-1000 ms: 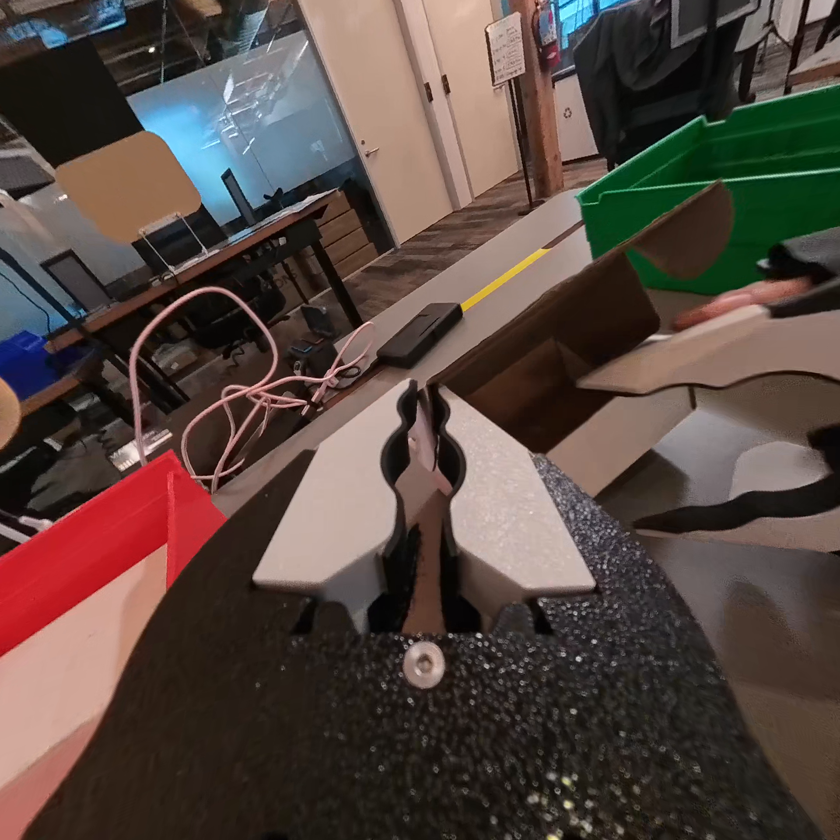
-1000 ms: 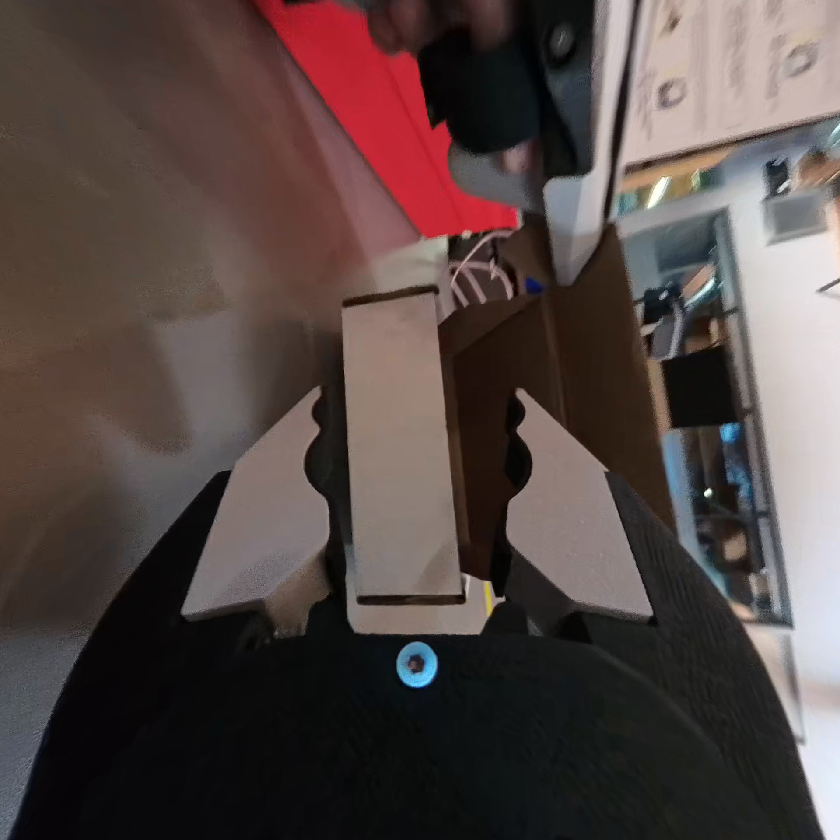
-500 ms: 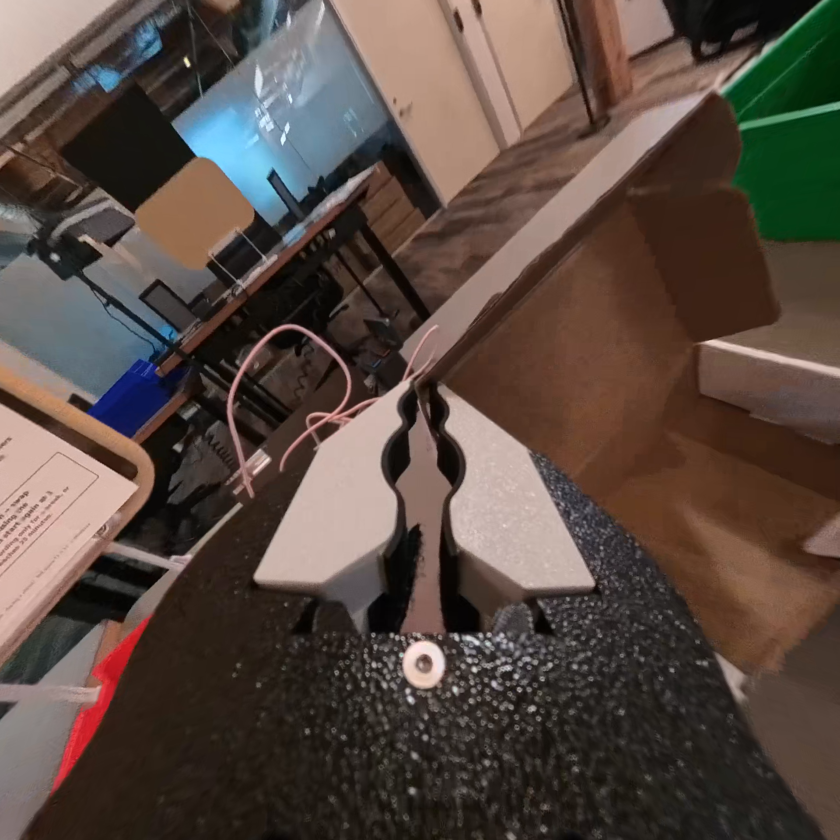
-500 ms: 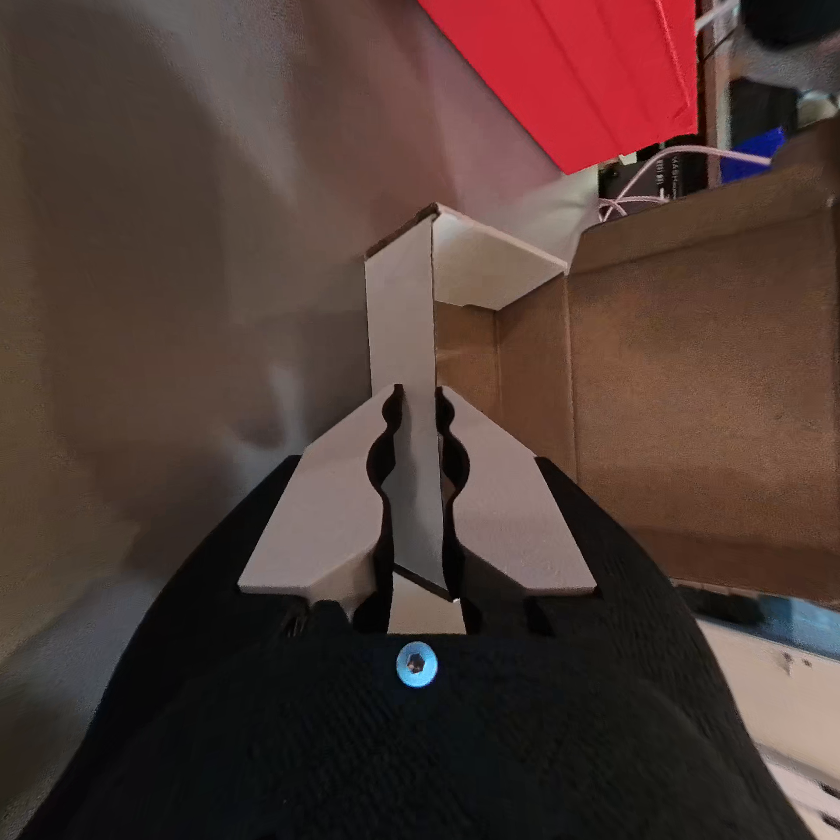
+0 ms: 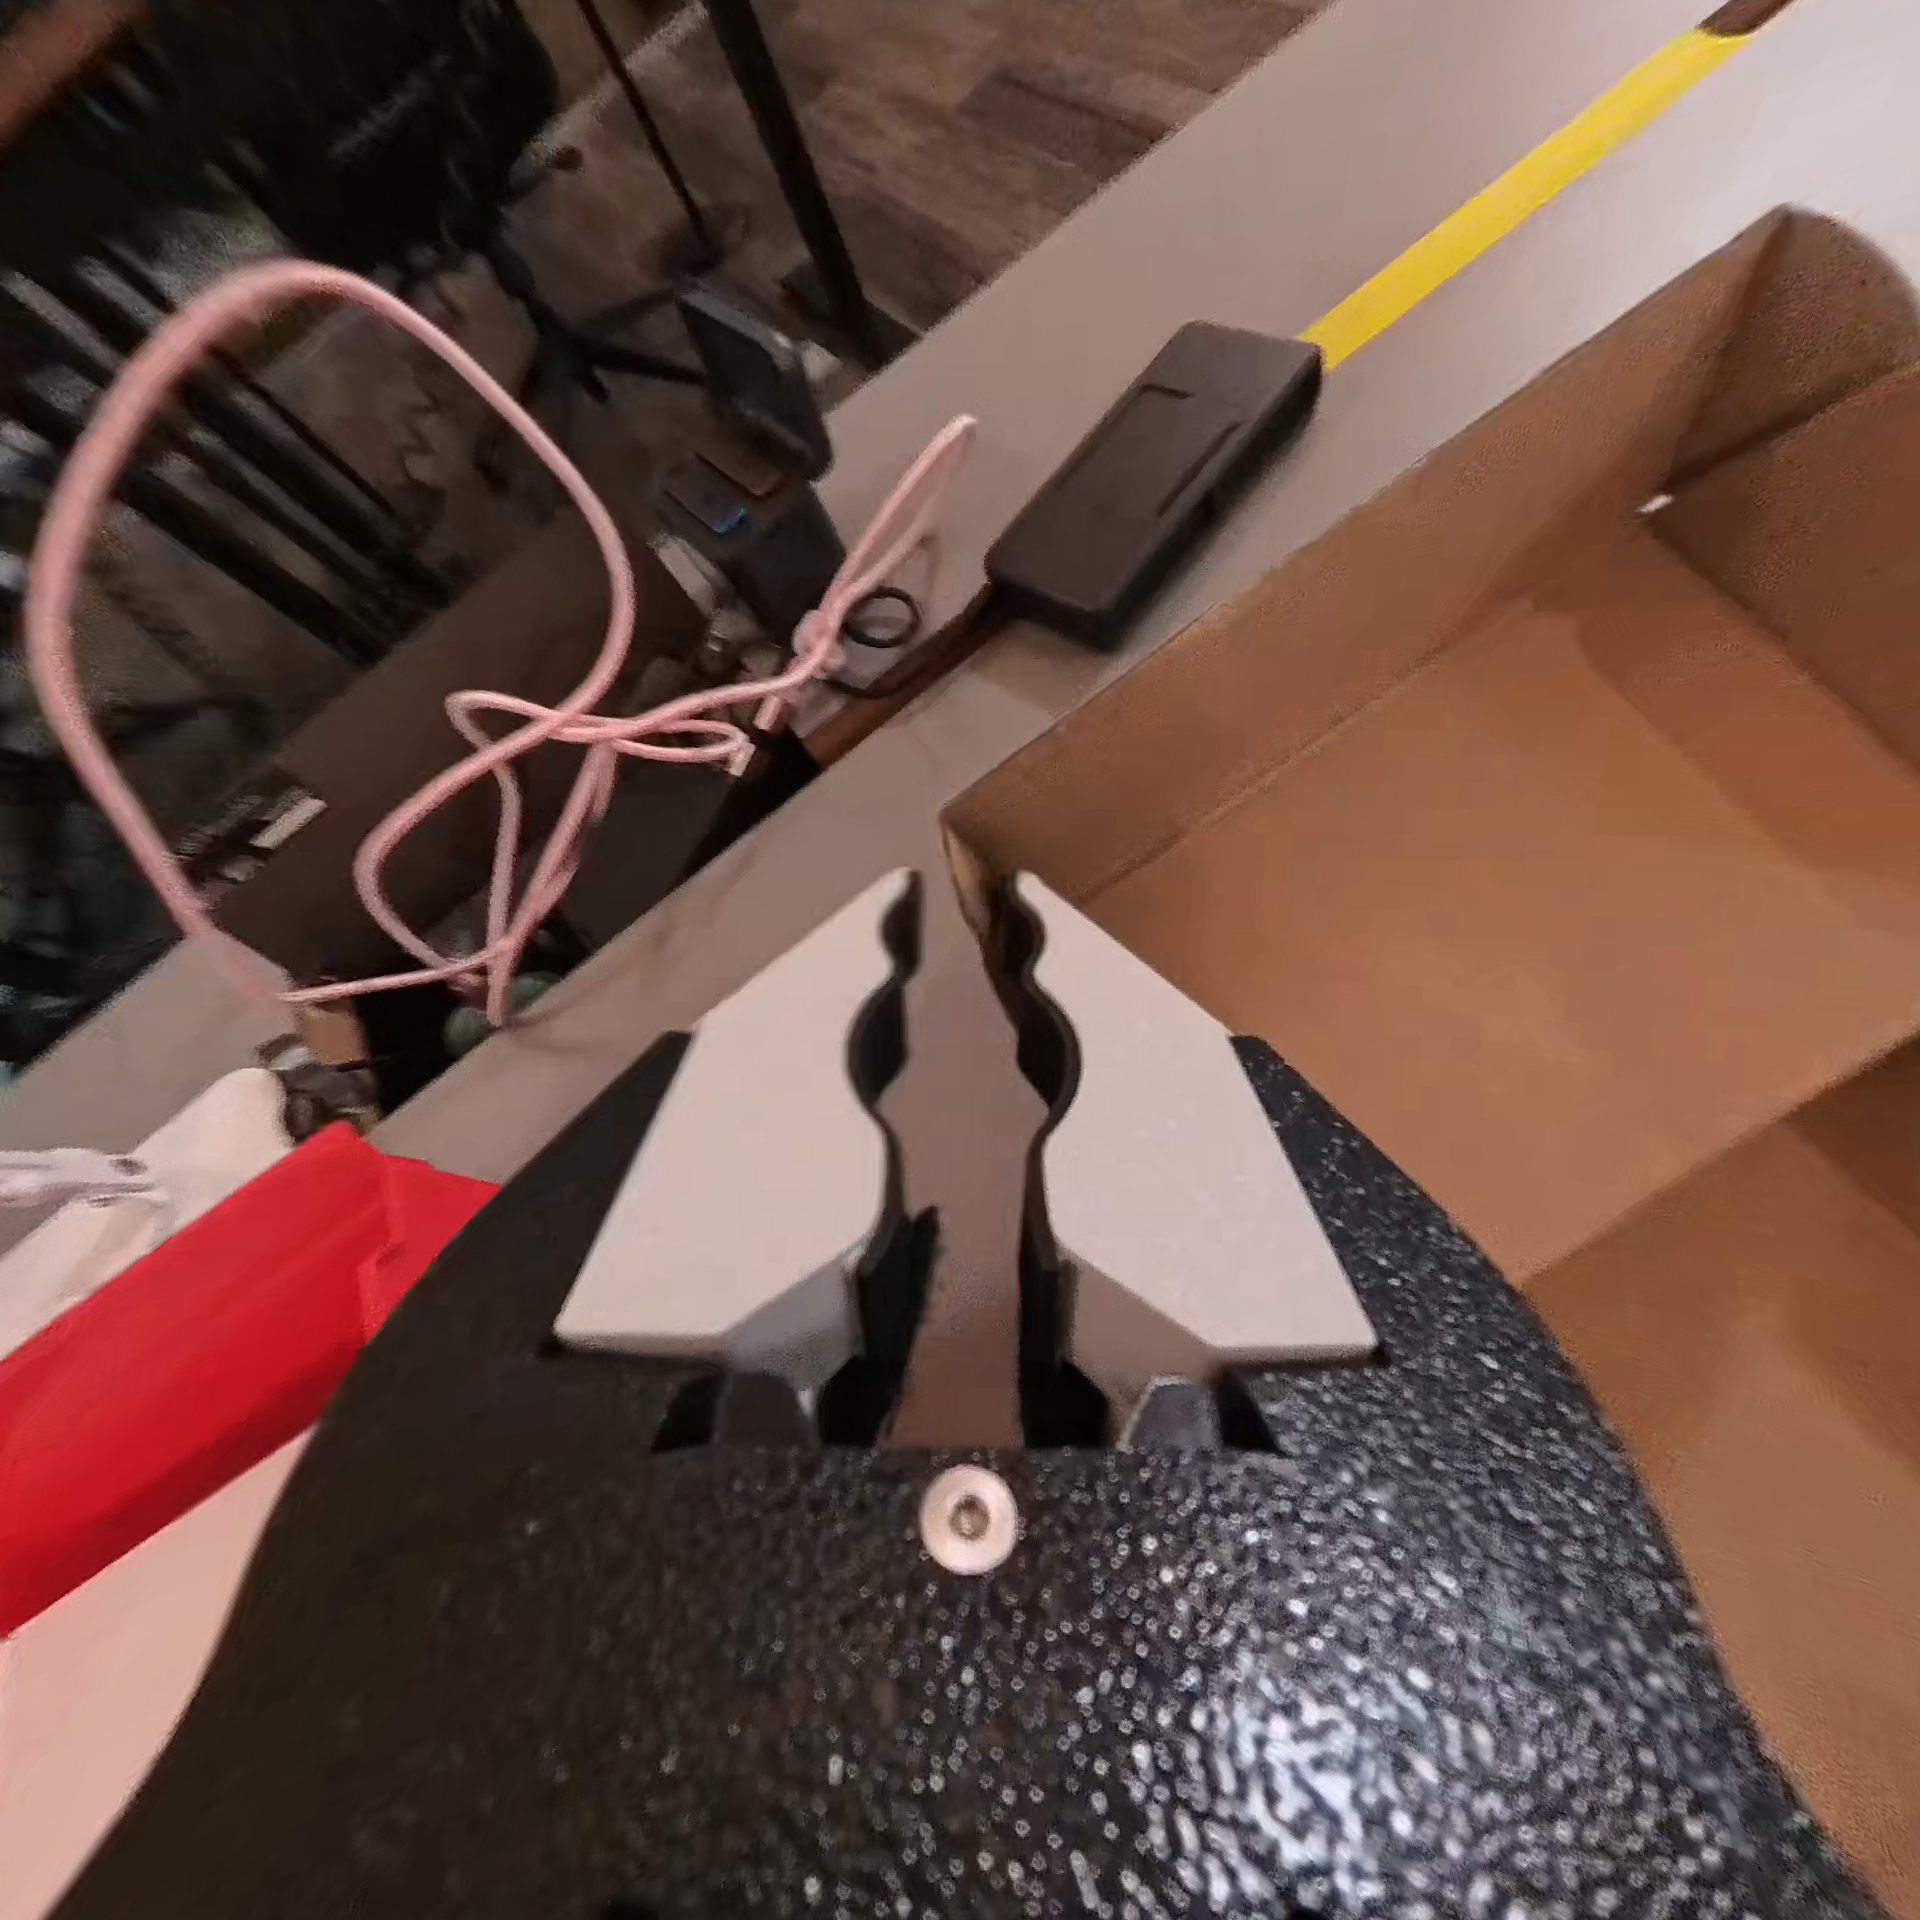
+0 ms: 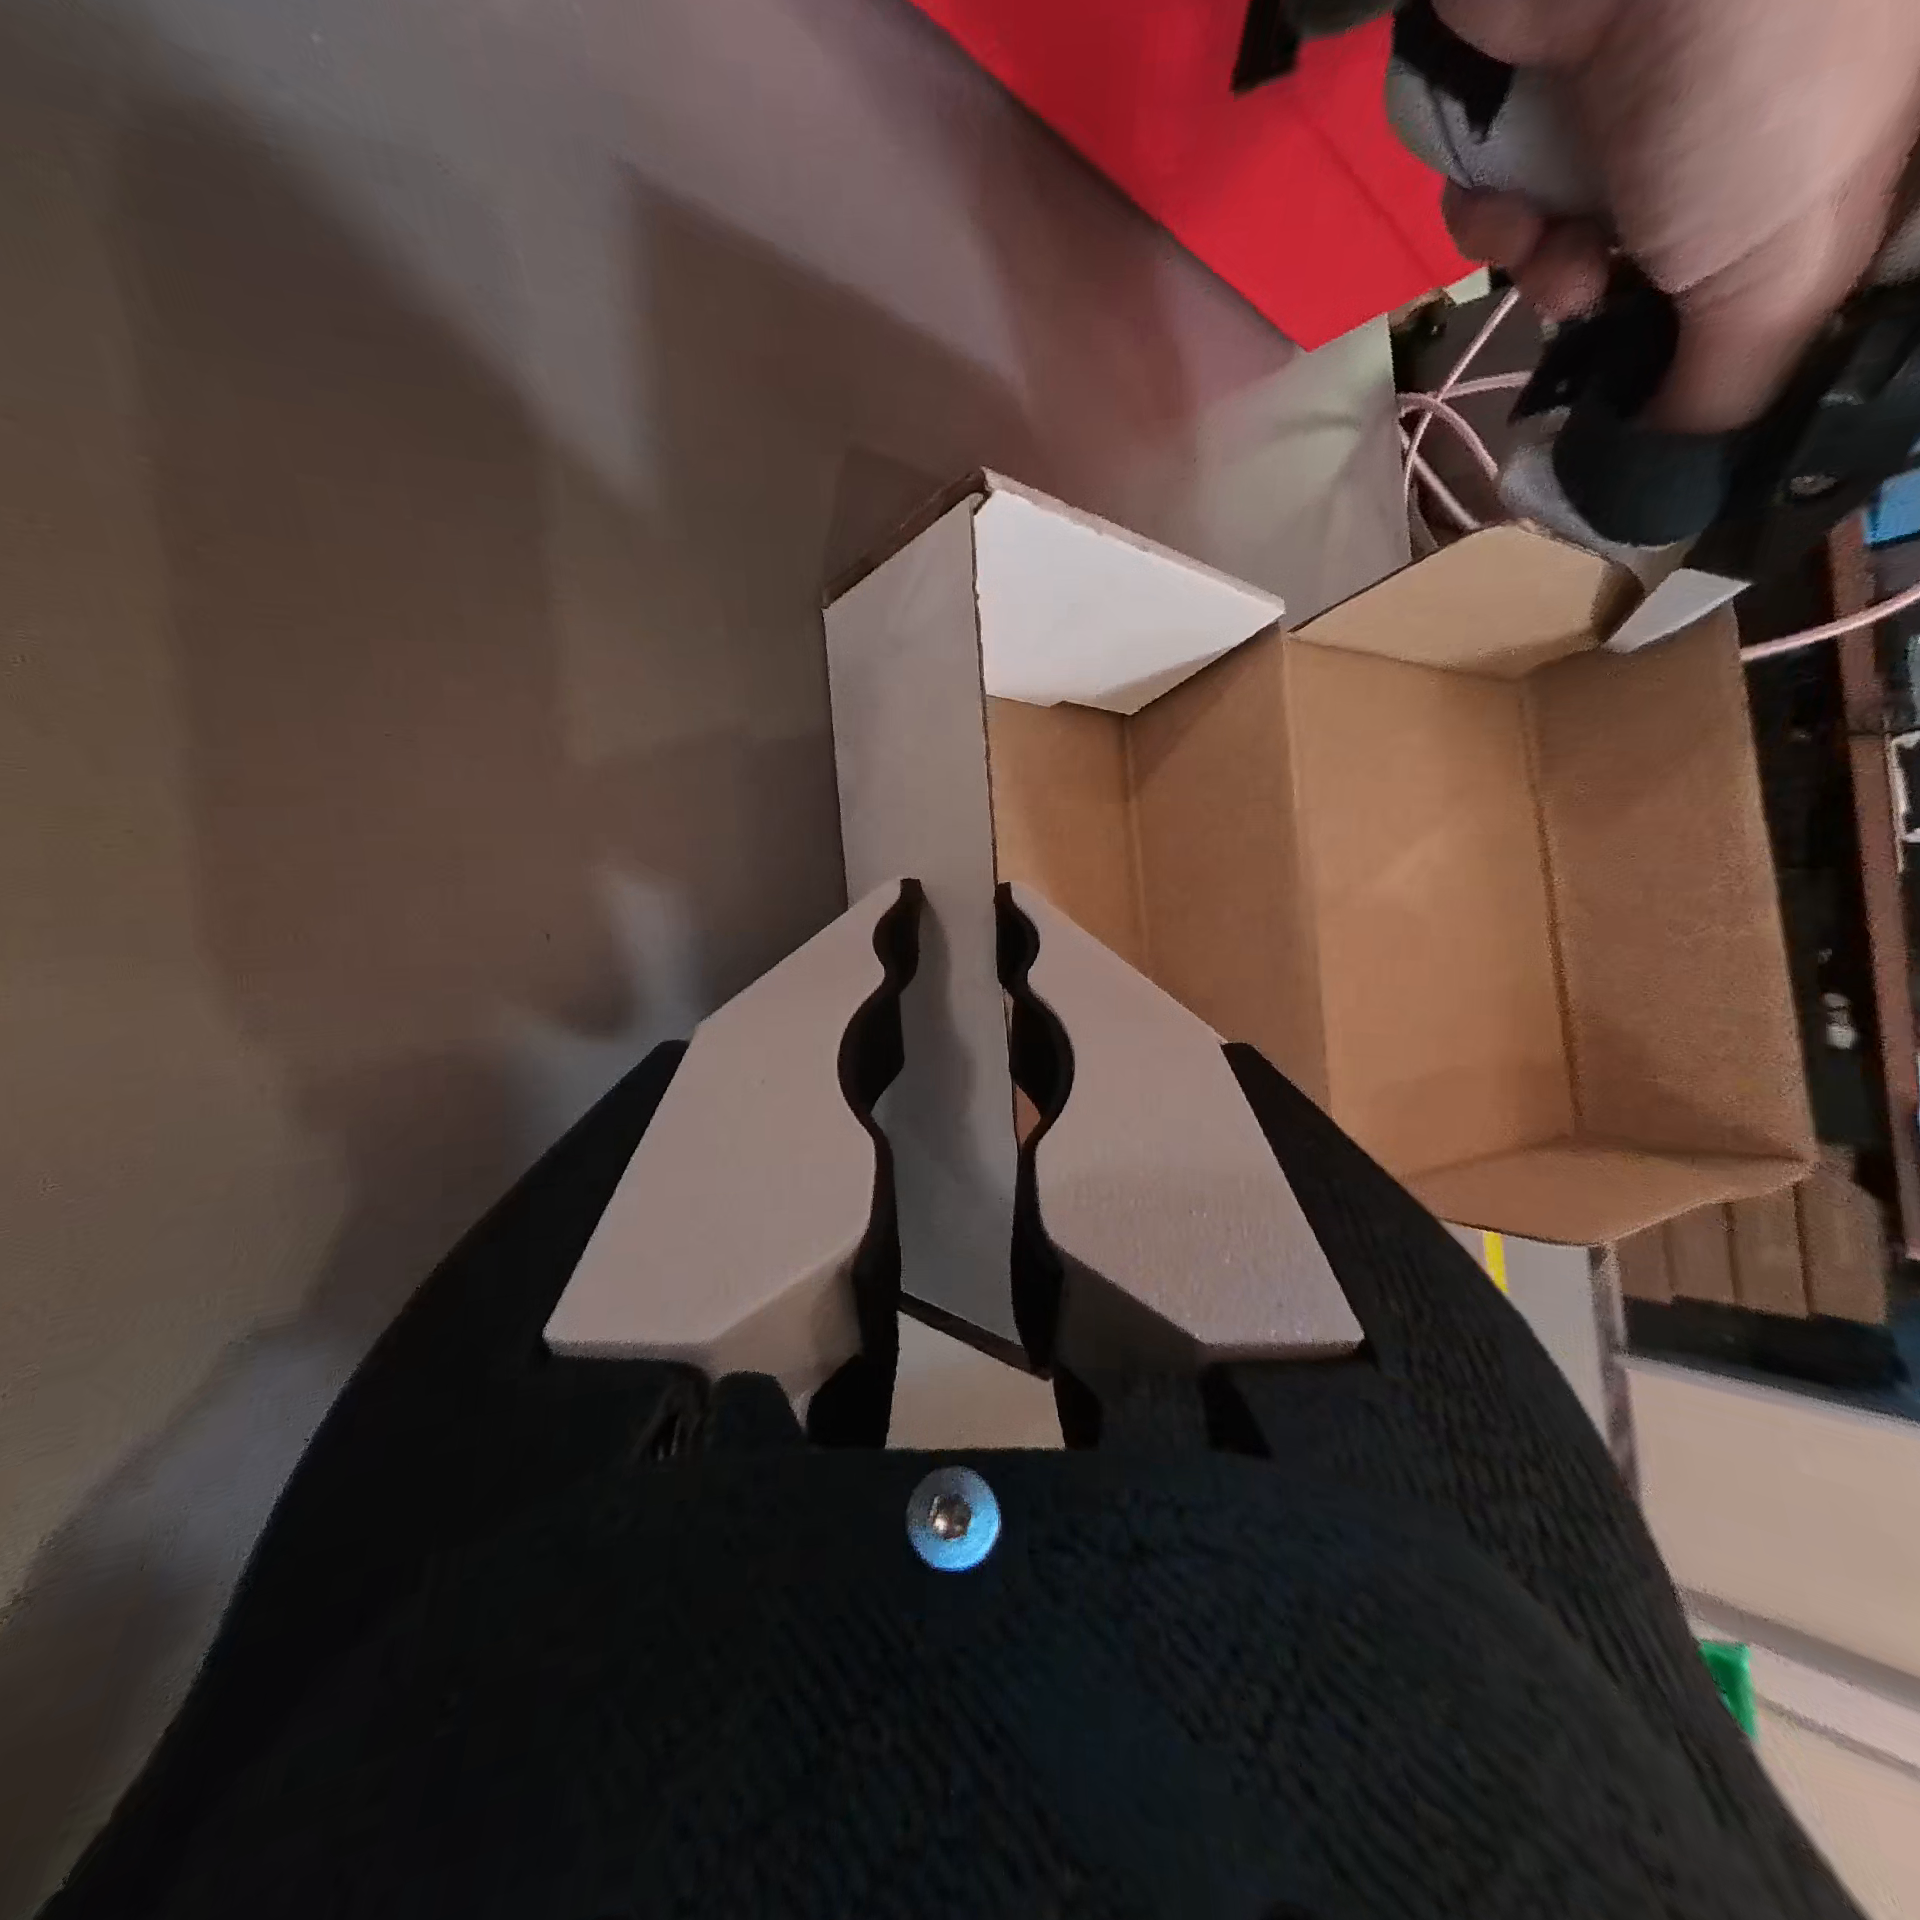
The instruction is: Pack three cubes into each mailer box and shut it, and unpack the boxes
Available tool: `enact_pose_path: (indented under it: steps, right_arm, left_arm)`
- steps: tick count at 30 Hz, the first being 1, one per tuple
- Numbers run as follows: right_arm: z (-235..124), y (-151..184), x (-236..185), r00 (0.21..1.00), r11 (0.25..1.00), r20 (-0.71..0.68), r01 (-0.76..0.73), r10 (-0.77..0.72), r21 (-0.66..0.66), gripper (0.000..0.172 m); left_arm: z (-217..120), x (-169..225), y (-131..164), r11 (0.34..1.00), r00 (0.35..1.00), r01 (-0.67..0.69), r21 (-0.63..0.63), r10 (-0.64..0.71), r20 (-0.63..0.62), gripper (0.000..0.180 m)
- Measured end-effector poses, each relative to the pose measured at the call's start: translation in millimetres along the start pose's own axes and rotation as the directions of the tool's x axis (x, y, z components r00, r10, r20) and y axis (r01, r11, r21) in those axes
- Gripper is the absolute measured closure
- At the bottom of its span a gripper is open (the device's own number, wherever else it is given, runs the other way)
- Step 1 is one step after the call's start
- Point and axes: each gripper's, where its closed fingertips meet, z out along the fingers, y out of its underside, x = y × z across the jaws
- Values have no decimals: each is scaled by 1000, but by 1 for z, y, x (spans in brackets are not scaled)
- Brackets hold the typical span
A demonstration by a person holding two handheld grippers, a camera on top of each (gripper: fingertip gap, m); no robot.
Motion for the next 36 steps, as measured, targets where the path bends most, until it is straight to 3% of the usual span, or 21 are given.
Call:
enact_pose_path:
  steps: [2, 4, 7, 8, 12, 16, 20, 23, 25, 29, 32, 36]
  right_arm:
    - [0, 0, 0, 999, 999, 4, -35, 35, -2, 159]
    - [1, 1, 2, 998, 998, -7, -61, 61, -11, 159]
    - [2, 7, 9, 996, 997, -65, -65, 61, -51, 159]
    - [3, 8, 10, 995, 996, -75, -67, 63, -51, 159]
    - [-1, -6, 12, 990, 992, -68, -119, 123, 52, 133]
    - [-13, -22, 15, 990, 983, -65, -115, 125, 146, 131]
    - [-21, -31, 18, 991, 974, -81, -91, 110, 209, 134]
    - [-27, -35, 25, 987, 968, -129, -66, 99, 242, 138]
    - [-30, -36, 29, 984, 963, -150, -57, 99, 262, 141]
    - [-33, -35, 35, 979, 956, -162, -74, 125, 285, 143]
    - [-34, -32, 38, 977, 953, -162, -90, 141, 288, 144]
    - [-38, -33, 42, 973, 946, -170, -97, 156, 310, 145]
  left_arm:
    - [-9, -4, -8, 998, 998, -22, 60, 18, 60, 139]
    - [-24, 10, -14, 993, 999, 9, 116, -3, -50, 111]
    - [-48, 15, -9, 996, 983, 67, 64, -55, -178, 75]
    - [-58, 10, -7, 997, 980, 62, 50, -52, -191, 70]
    - [-104, -29, 12, 1000, 984, 1, -3, -2, -177, 75]
    - [-138, -76, 61, 981, 989, -101, -165, 81, -124, 86]
    - [-168, -81, 125, 904, 966, -170, -393, 75, -247, 88]
    - [-179, -78, 167, 820, 964, -84, -566, -78, -256, 91]
    - [-173, -97, 184, 782, 984, 76, -618, -161, -83, 104]
    - [-172, -82, 207, 670, 910, 279, -688, -414, -34, 113]
    - [-171, -77, 226, 626, 914, 272, -730, -405, -7, 110]
    - [-166, -63, 228, 634, 910, 271, -724, -414, -23, 105]
